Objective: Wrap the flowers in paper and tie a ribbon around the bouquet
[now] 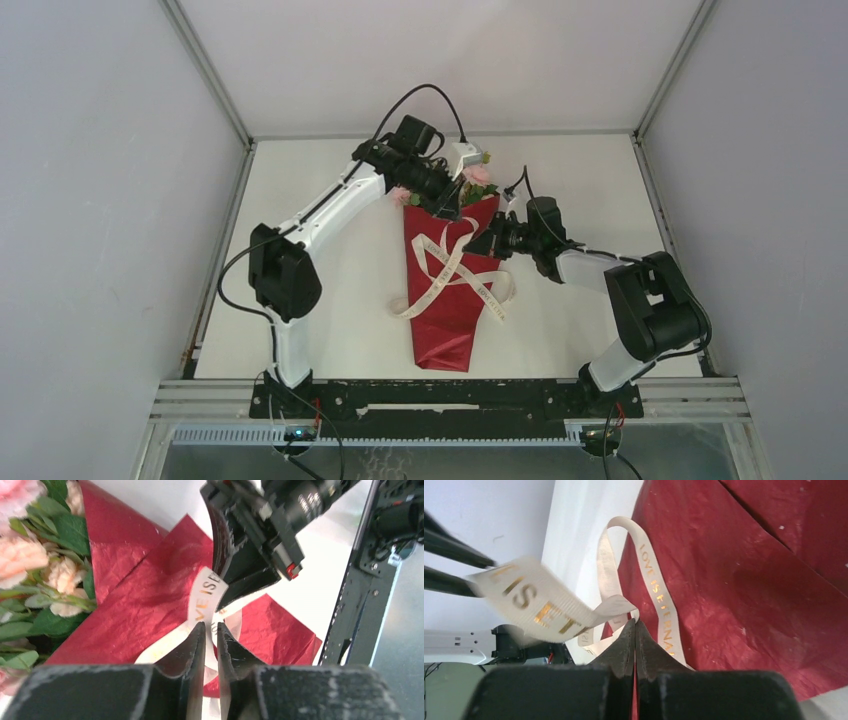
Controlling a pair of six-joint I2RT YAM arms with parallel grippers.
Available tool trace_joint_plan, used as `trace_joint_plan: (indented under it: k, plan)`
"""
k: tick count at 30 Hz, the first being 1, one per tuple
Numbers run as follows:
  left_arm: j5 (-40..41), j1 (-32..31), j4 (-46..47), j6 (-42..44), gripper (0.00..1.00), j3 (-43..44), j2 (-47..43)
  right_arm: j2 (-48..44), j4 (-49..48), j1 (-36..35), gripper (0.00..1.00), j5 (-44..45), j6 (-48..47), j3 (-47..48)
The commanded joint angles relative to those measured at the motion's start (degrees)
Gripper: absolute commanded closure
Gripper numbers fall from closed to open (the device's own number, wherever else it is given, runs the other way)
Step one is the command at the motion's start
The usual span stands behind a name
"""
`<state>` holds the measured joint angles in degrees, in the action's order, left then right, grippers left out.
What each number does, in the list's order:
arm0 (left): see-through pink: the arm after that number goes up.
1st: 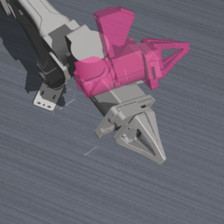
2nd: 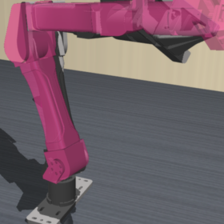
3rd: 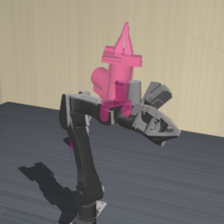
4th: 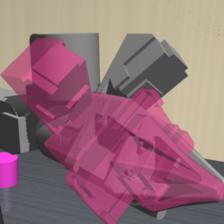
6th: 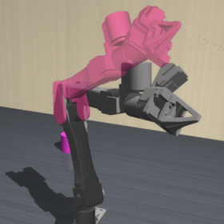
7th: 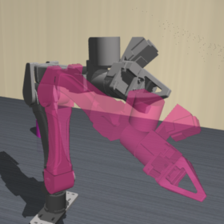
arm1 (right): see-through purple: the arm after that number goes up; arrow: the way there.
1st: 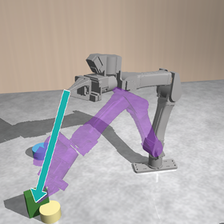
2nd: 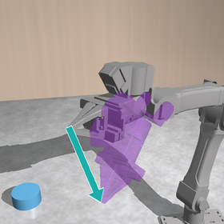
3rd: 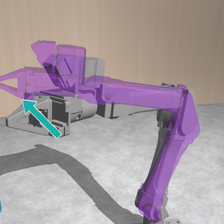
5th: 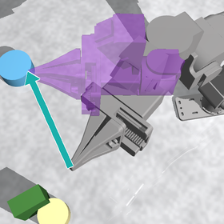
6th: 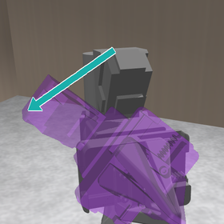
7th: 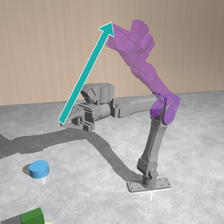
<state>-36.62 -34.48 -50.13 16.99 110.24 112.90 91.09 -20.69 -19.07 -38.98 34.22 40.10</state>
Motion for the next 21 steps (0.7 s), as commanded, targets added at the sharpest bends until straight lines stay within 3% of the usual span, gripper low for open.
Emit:
trace_joint_plan:
  k: [1,5,7,11,16,21]
  plan:
    - [0.5,1.9,-2.3,6.4,0.8,-5.2,-5.4,0.0,-5.7,-0.4,1.0,-0.5,2.8,0.9]
    - [3.2,3.2,-2.2,8.5,0.9,-7.9,-6.8,0.8,-6.3,-0.4,1.0,-0.7,3.5,0.9]
    - [5.8,3.2,-2.3,9.2,0.87,-8.0,-7.0,1.1,-6.5,-0.5,1.0,-0.3,3.9,0.9]
    - [3.1,2.9,-7.9,19.6,0.64,-9.1,-10.3,0.8,-5.6,-0.7,1.0,0.8,5.4,0.9]
    - [1.6,-1.8,-4.6,34.6,0.3,-24.2,-19.4,0.8,-4.5,-1.6,1.0,2.5,6.1,0.9]
    - [10.8,-7.3,5.9,40.6,0.19,-34.0,-18.8,1.8,-4.6,-2.9,1.0,3.1,7.2,1.1]
